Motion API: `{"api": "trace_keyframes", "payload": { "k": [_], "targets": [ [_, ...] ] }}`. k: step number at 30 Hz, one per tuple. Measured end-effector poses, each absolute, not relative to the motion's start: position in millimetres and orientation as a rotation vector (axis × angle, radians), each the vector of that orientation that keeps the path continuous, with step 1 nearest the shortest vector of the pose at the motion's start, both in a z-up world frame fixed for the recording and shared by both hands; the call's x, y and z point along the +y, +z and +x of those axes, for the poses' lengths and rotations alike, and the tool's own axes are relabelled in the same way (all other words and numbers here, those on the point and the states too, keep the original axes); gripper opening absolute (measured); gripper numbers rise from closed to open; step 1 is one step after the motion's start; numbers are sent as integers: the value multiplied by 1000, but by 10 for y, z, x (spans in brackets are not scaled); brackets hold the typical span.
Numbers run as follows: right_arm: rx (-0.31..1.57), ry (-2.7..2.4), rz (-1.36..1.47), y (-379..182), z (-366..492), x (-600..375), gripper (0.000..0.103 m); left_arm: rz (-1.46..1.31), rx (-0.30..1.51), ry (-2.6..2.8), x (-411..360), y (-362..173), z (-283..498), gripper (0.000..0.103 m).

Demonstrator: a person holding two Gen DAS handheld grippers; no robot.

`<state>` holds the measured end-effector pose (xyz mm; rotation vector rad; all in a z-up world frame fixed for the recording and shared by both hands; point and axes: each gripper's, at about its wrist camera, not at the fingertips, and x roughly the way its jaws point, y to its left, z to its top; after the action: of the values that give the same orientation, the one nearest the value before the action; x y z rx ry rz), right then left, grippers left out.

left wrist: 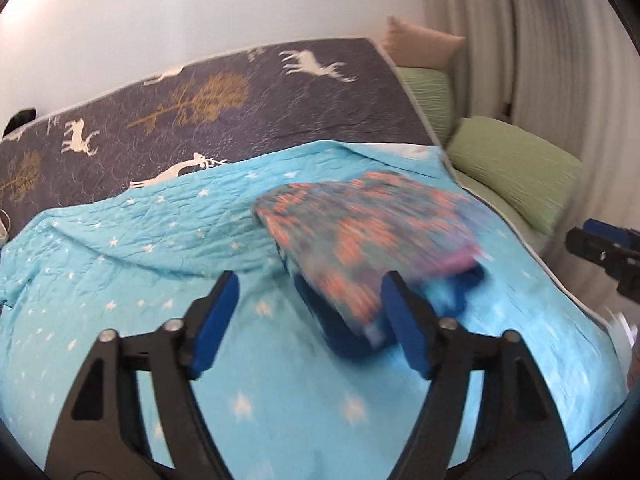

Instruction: Fold small clothes

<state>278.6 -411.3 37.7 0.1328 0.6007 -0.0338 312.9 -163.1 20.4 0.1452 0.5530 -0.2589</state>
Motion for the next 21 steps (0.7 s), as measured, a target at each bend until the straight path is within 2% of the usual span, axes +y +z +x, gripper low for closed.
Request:
{"api": "trace_keyframes", "payload": {
  "k": [9, 14, 21],
  "targets": [
    [465, -11, 140, 629, 703, -3762, 75, 122, 451, -311, -1627, 650, 1239, 92],
    [437, -63, 118, 712, 57, -3606, 78, 137, 447, -309, -1623, 734, 696, 94],
    [403, -107, 112, 810, -380, -3496, 80, 125, 447, -287, -1500, 758, 340, 94]
  ]
}}
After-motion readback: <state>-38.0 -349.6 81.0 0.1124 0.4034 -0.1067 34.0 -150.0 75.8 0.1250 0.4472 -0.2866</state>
